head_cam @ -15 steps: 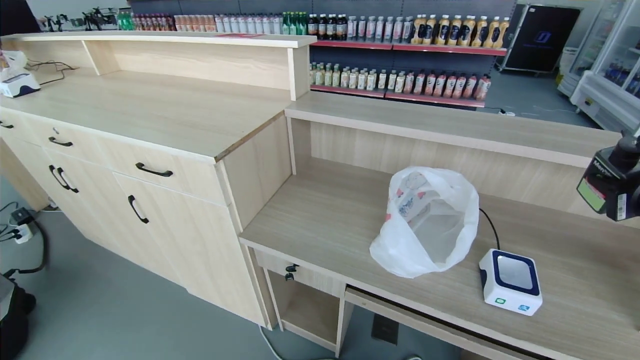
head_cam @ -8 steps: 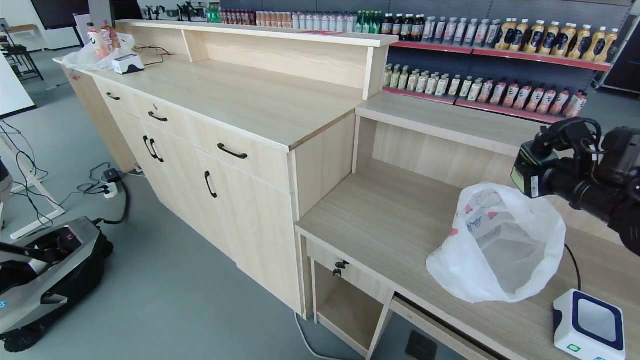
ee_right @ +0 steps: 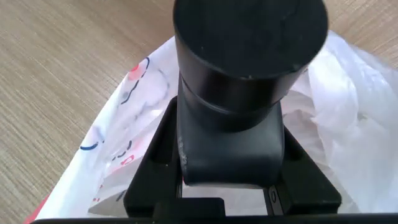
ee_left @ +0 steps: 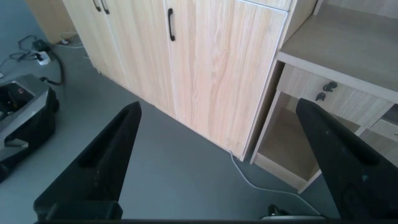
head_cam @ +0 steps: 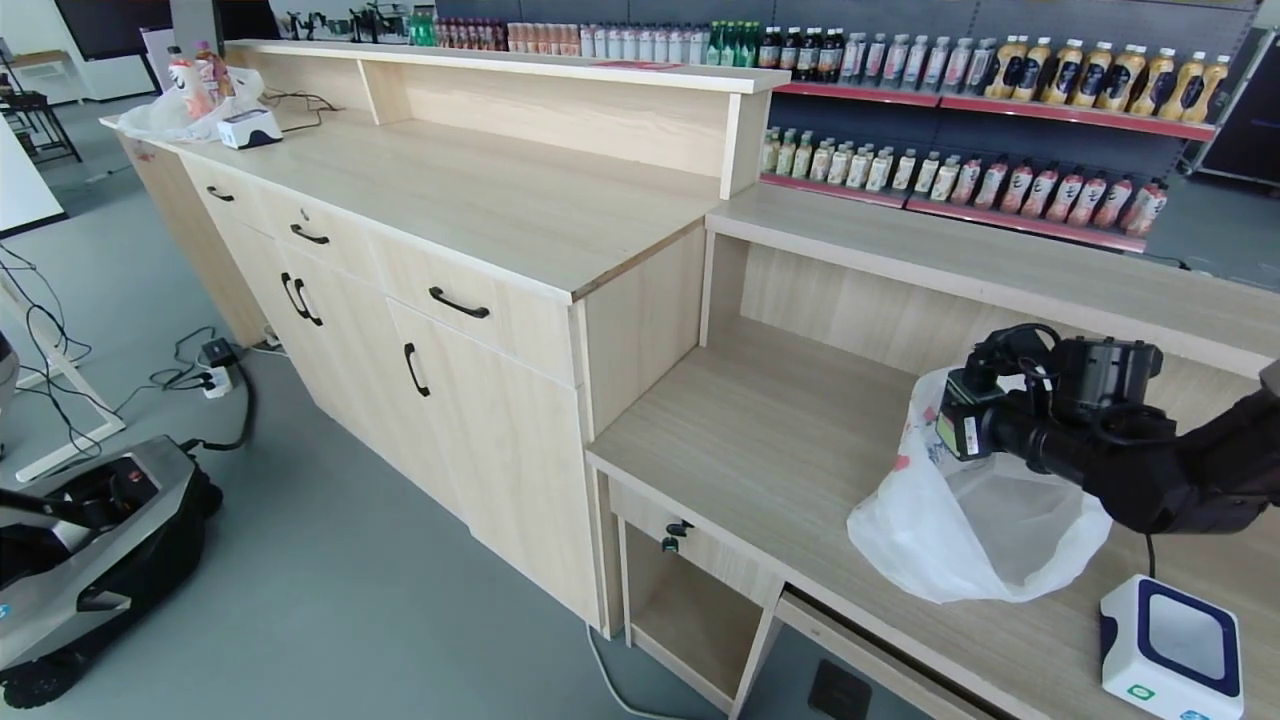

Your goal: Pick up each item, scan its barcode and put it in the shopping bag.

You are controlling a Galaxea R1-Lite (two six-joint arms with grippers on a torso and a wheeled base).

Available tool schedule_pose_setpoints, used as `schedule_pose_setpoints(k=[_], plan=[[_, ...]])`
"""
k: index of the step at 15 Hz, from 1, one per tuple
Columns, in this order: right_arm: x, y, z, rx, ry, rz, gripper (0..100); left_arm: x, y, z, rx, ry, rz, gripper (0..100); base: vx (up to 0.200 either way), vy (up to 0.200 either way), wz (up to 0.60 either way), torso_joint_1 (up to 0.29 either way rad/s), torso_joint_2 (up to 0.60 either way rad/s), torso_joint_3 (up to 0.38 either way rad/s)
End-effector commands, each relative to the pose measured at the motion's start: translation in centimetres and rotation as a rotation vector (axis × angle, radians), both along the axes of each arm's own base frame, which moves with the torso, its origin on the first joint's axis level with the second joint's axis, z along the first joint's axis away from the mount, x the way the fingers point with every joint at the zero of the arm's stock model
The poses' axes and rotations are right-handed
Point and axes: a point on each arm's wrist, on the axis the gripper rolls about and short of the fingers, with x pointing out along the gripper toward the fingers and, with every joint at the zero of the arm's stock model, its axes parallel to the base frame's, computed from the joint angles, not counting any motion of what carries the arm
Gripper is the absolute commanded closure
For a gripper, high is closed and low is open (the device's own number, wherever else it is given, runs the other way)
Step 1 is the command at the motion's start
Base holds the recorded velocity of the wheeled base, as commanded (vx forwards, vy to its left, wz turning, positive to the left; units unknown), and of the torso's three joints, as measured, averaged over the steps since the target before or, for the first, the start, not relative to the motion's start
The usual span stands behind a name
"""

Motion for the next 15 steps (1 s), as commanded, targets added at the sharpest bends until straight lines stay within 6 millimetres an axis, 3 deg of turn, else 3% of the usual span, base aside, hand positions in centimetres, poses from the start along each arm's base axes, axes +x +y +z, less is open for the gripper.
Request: schedule_pose_setpoints(k=[1,10,15], plan=[[1.1,-0.2,-2.5,0.009,0.055,-0.006,100,0.0,0.0,0.0,0.000,0.000,0.000,0,0.000,0.000,0.00,0.000,0.00,0.000],[-0.5,0.8,-6.3,0.022,0.193,0.110,100,0.0,0.0,0.0,0.000,0.000,0.000,0,0.000,0.000,0.00,0.000,0.00,0.000],[-0.9,1.1,-6.7,0.021,0.207,0.119,100,0.0,0.0,0.0,0.000,0.000,0.000,0,0.000,0.000,0.00,0.000,0.00,0.000]])
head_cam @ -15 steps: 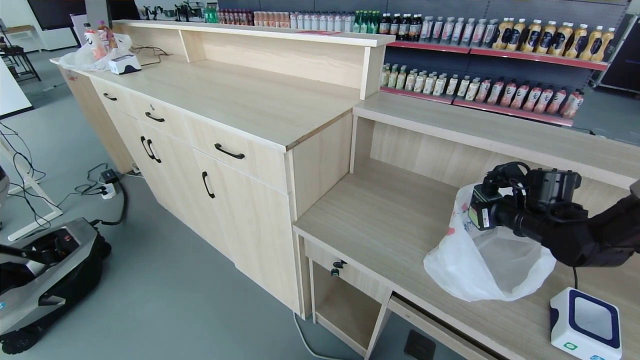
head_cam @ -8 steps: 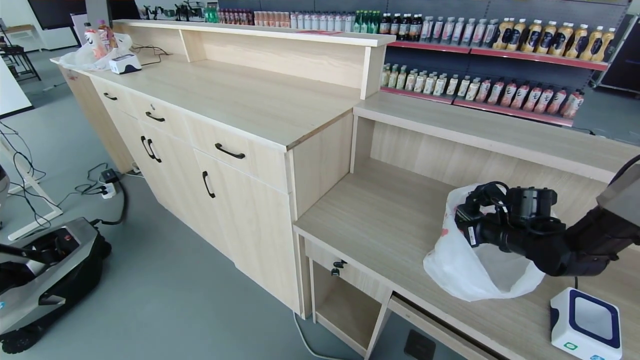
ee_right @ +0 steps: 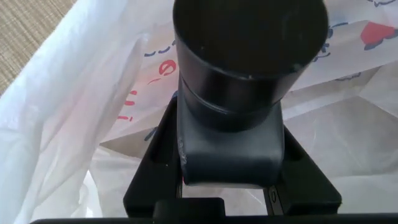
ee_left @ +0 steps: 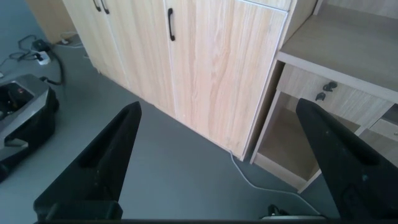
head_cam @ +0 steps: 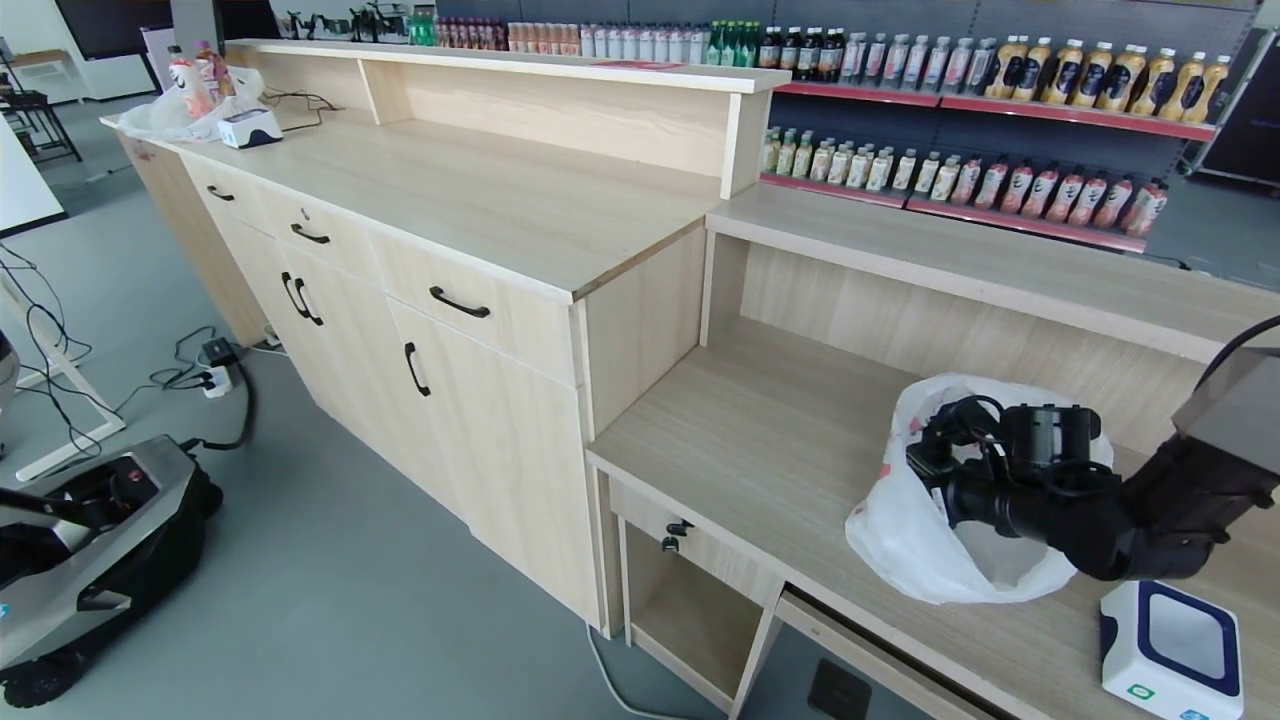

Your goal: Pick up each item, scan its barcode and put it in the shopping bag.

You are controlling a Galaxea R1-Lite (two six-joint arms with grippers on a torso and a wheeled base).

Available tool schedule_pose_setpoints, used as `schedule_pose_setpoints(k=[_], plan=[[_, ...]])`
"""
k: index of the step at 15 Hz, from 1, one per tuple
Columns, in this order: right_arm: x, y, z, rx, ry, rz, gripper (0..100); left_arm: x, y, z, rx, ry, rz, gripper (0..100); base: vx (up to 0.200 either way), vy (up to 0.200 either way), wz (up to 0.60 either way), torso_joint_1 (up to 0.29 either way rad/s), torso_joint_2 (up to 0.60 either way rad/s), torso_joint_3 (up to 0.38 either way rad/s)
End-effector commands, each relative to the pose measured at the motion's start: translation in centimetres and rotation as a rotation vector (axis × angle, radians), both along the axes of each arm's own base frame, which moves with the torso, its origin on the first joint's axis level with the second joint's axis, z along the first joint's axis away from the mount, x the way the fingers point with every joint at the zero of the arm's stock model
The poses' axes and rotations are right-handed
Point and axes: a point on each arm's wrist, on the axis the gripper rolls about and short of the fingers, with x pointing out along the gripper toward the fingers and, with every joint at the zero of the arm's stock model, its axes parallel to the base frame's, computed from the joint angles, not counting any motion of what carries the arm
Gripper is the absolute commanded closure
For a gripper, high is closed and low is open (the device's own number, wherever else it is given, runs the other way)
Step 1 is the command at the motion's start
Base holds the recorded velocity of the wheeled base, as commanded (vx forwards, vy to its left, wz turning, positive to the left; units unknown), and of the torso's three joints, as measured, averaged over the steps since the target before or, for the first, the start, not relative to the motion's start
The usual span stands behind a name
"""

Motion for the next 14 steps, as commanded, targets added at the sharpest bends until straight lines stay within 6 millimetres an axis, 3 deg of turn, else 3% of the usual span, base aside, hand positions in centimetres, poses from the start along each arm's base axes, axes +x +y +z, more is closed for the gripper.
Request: schedule_pose_setpoints(k=[1,2,7,9,11,14], plan=[[0.0,0.0,-0.1,0.000,0.004,0.000,100,0.0,0.0,0.0,0.000,0.000,0.000,0,0.000,0.000,0.00,0.000,0.00,0.000],[-0.1,0.0,-0.3,0.000,0.009,0.000,0,0.0,0.0,0.0,0.000,0.000,0.002,0,0.000,0.000,0.00,0.000,0.00,0.000],[0.0,0.0,0.0,0.004,-0.002,0.002,0,0.0,0.0,0.0,0.000,0.000,0.000,0,0.000,0.000,0.00,0.000,0.00,0.000],[-0.1,0.4,2.1,0.012,-0.055,0.013,0,0.0,0.0,0.0,0.000,0.000,0.000,0,0.000,0.000,0.00,0.000,0.00,0.000],[-1.1,0.2,6.1,-0.001,-0.158,0.010,0,0.0,0.0,0.0,0.000,0.000,0.000,0,0.000,0.000,0.00,0.000,0.00,0.000],[-3.6,-1.7,8.4,-0.068,-0.194,-0.026,0,0.0,0.0,0.0,0.000,0.000,0.000,0,0.000,0.000,0.00,0.000,0.00,0.000]])
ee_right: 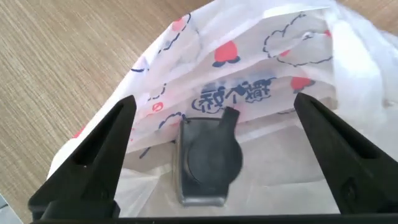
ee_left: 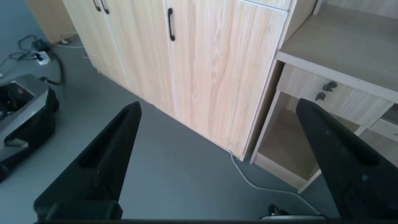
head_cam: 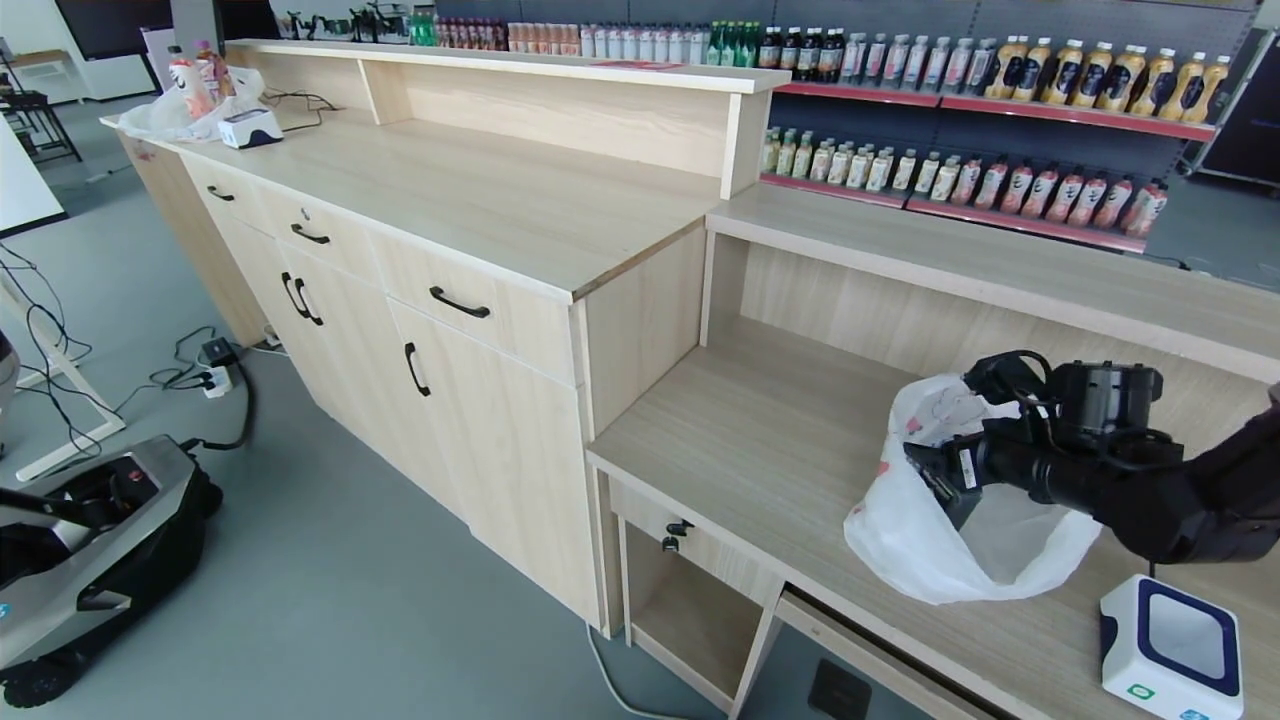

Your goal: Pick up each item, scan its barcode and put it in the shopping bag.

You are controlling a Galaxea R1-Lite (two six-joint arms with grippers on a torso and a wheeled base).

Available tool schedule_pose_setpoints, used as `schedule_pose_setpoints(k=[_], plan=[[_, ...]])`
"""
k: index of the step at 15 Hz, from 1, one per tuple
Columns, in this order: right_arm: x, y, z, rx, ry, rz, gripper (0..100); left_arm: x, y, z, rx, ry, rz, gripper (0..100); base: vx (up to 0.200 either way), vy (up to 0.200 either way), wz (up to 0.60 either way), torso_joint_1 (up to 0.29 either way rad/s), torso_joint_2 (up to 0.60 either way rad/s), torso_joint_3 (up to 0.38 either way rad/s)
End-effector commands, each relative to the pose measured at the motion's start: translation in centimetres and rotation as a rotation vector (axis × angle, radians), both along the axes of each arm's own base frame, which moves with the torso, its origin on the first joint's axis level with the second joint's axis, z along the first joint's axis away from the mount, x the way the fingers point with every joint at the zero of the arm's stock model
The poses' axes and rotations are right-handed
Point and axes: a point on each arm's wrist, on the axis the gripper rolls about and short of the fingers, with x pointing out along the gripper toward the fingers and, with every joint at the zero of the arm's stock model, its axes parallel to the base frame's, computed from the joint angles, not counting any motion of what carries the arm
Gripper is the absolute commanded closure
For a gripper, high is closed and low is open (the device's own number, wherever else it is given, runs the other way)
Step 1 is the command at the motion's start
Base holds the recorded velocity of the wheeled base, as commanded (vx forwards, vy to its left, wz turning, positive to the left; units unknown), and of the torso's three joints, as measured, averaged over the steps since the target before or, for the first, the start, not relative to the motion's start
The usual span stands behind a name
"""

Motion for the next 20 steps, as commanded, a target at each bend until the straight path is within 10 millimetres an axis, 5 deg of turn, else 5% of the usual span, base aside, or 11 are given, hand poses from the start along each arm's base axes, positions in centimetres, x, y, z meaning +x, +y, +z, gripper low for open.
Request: schedule_pose_setpoints(k=[1,4,8,12,17,20], plan=[[-2.1,-1.7,2.8,-0.065,-0.056,-0.031,0,0.0,0.0,0.0,0.000,0.000,0.000,0,0.000,0.000,0.00,0.000,0.00,0.000],[-3.7,-3.5,6.4,-0.137,-0.137,-0.071,0,0.0,0.0,0.0,0.000,0.000,0.000,0,0.000,0.000,0.00,0.000,0.00,0.000],[-8.6,-5.5,14.6,-0.131,-0.310,-0.313,0,0.0,0.0,0.0,0.000,0.000,0.000,0,0.000,0.000,-0.45,0.001,0.00,0.003],[-10.0,-9.3,20.0,0.071,-0.181,-0.992,0,0.0,0.0,0.0,0.000,0.000,0.000,0,0.000,0.000,-0.60,0.005,0.00,0.002],[-11.0,-15.2,15.8,0.163,-0.051,-1.439,0,0.0,0.0,0.0,0.000,0.000,0.000,0,0.000,0.000,-0.60,0.002,0.00,0.003],[-11.4,-20.3,9.6,0.256,-0.032,-1.487,0,0.0,0.0,0.0,0.000,0.000,0.000,0,0.000,0.000,0.00,0.000,0.00,0.000]])
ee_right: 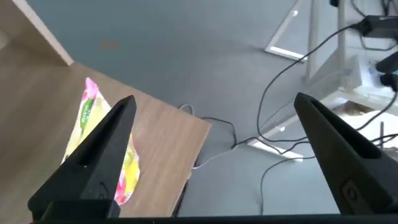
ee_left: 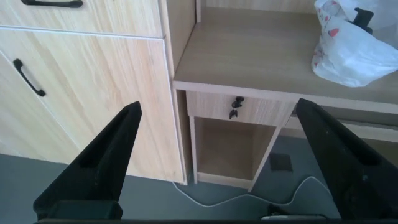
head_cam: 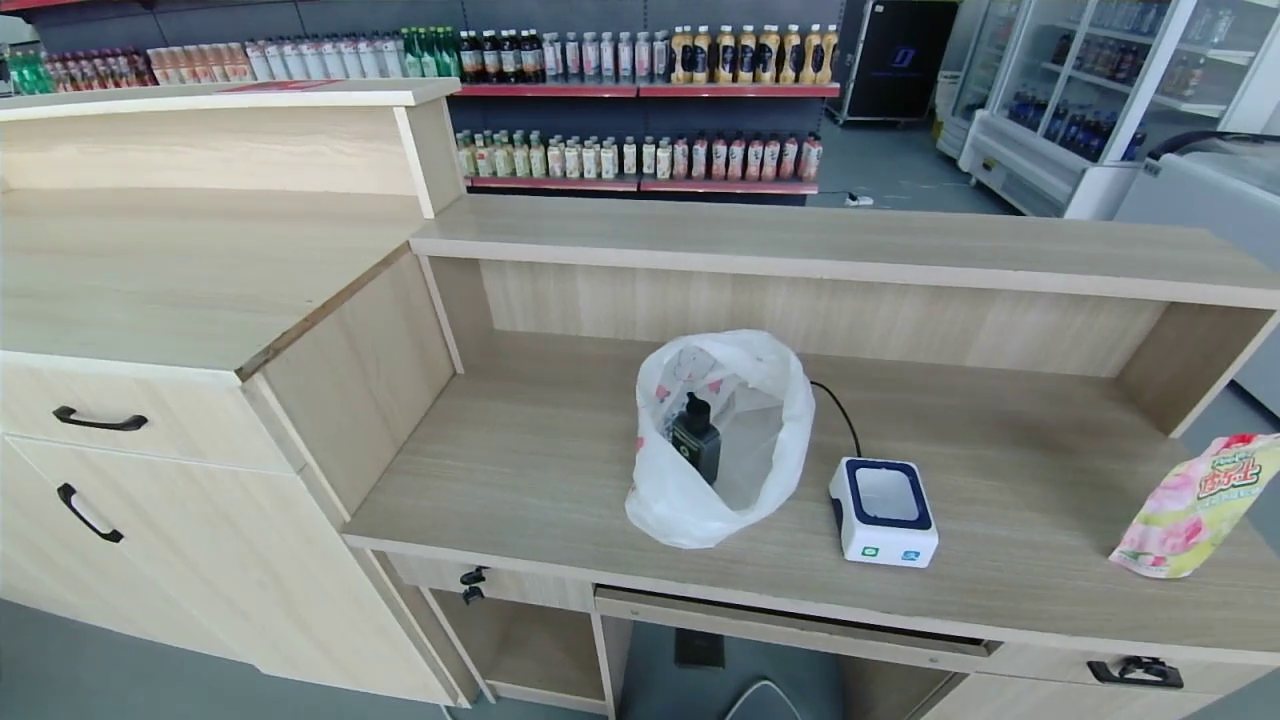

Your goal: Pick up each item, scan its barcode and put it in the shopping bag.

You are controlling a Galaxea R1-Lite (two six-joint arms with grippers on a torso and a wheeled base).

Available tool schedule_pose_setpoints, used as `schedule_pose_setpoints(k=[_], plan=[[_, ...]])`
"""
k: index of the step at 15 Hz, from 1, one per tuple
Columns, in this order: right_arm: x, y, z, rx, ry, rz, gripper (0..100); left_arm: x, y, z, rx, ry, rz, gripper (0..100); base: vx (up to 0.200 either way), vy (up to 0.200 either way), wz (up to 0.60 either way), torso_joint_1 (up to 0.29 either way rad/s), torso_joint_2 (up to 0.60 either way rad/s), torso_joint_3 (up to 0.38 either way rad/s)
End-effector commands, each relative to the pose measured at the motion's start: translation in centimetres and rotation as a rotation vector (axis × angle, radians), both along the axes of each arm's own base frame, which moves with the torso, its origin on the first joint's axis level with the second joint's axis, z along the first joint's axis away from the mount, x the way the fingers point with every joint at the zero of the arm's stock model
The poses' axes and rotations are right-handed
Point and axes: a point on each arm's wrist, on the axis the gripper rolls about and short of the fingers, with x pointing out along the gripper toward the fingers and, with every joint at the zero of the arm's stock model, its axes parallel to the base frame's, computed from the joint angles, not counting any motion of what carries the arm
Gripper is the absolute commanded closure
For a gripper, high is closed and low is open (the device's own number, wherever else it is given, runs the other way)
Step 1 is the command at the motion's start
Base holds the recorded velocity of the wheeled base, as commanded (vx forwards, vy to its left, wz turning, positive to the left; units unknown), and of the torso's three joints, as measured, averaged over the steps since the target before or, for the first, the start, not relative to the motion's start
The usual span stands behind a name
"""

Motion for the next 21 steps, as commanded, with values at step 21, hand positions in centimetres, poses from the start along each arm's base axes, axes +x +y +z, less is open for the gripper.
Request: schedule_pose_setpoints(k=[21], plan=[[8.9,-1.6,-12.9,0.311,-0.166,0.492,0,0.0,0.0,0.0,0.000,-0.001,0.000,0,0.000,0.000,0.00,0.000,0.00,0.000]])
